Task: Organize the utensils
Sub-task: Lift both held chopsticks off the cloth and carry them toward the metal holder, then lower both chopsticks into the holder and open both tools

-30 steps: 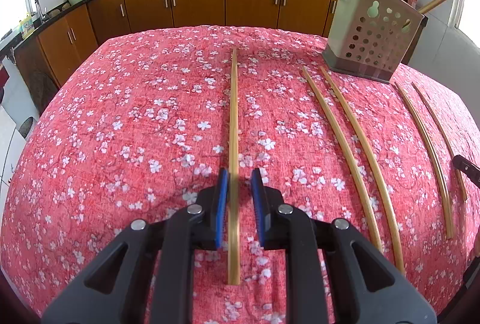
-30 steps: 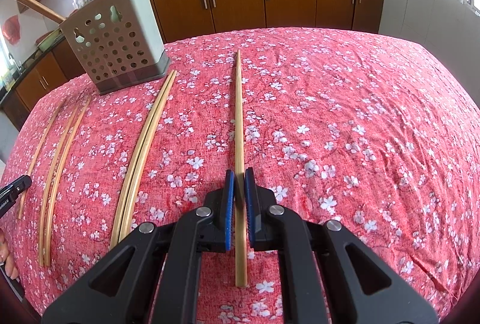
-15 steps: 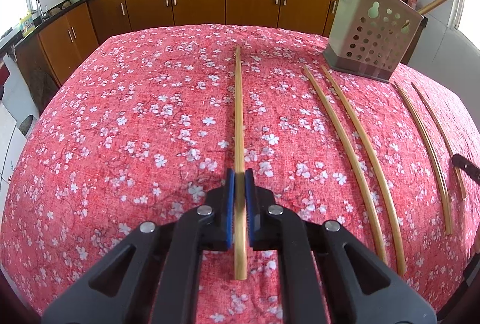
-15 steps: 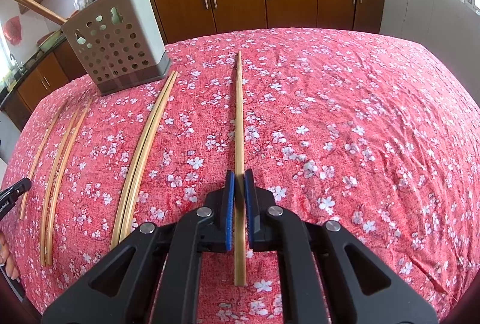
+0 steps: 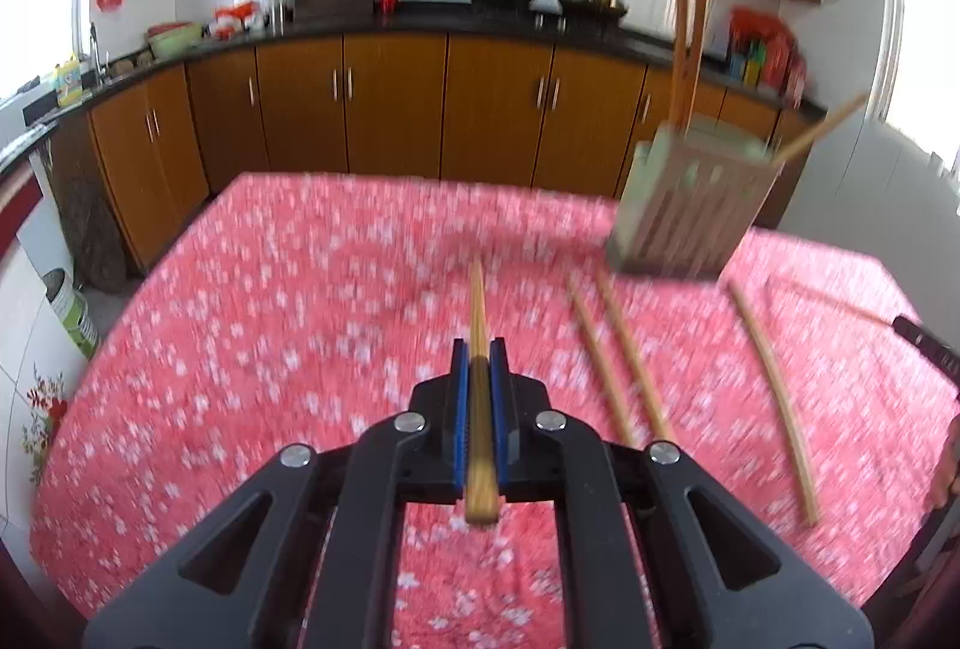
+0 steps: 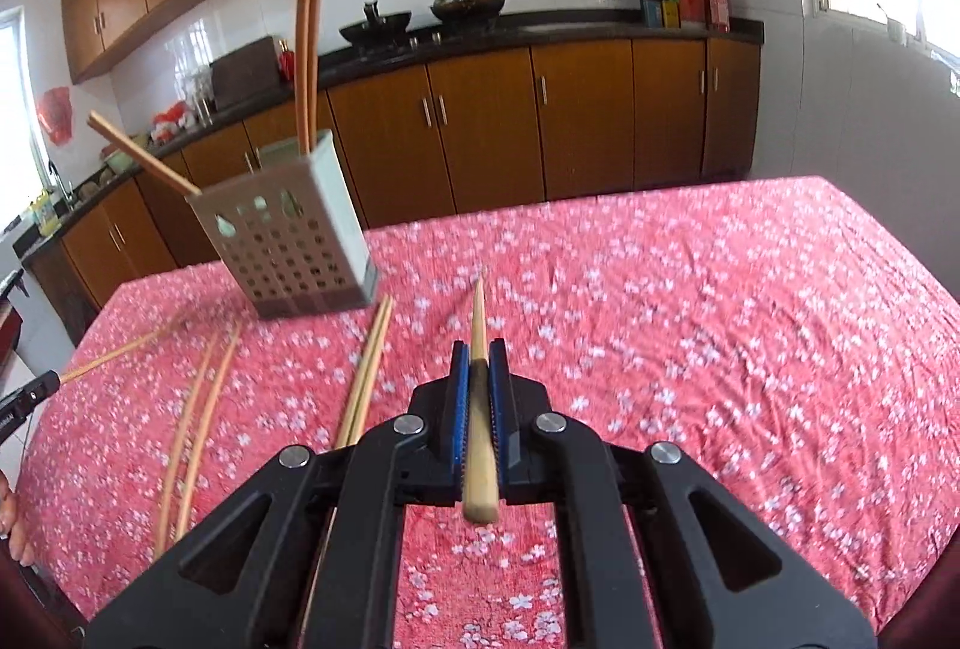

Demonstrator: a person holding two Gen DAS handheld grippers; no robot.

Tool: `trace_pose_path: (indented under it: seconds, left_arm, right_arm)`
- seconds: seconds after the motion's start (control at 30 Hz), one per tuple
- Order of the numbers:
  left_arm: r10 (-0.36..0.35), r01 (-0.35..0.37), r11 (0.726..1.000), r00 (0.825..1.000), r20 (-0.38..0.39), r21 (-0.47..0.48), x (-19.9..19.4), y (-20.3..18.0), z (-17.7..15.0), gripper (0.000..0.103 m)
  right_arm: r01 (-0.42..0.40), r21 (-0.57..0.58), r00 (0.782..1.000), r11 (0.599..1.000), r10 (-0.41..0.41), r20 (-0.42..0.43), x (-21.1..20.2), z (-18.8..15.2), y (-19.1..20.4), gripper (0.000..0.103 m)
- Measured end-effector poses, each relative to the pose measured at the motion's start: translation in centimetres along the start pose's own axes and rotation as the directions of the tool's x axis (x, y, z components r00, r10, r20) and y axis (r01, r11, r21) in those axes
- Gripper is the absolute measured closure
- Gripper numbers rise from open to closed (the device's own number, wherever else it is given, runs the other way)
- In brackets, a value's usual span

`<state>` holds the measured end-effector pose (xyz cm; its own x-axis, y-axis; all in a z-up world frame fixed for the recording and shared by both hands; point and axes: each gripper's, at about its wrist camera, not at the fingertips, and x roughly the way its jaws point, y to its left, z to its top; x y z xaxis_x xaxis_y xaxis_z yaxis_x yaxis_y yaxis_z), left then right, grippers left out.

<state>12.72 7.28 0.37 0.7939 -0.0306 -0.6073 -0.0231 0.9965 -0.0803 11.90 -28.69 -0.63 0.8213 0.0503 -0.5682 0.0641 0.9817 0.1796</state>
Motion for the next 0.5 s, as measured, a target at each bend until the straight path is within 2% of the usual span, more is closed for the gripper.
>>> trace_pose_path:
  seconds: [0.2,0.5]
  left_arm:
    - [-0.015,0.017,1.000,0.994,0.110,-0.017,-2.8,-0.5,2.8,0.095]
    - [-0.028,0.030,0.999,0.985,0.170,-0.013,-4.1,-1.1,5.8,0.095]
  right_arm:
    - [-0.005,0.005,0.998,1.000,0.005,0.062,-1.1,1.6,-0.2,0.095]
    - [-0.021,0.008,0.994,1.000,0.020,0.111,-1.8,3.2,0.3,0.095]
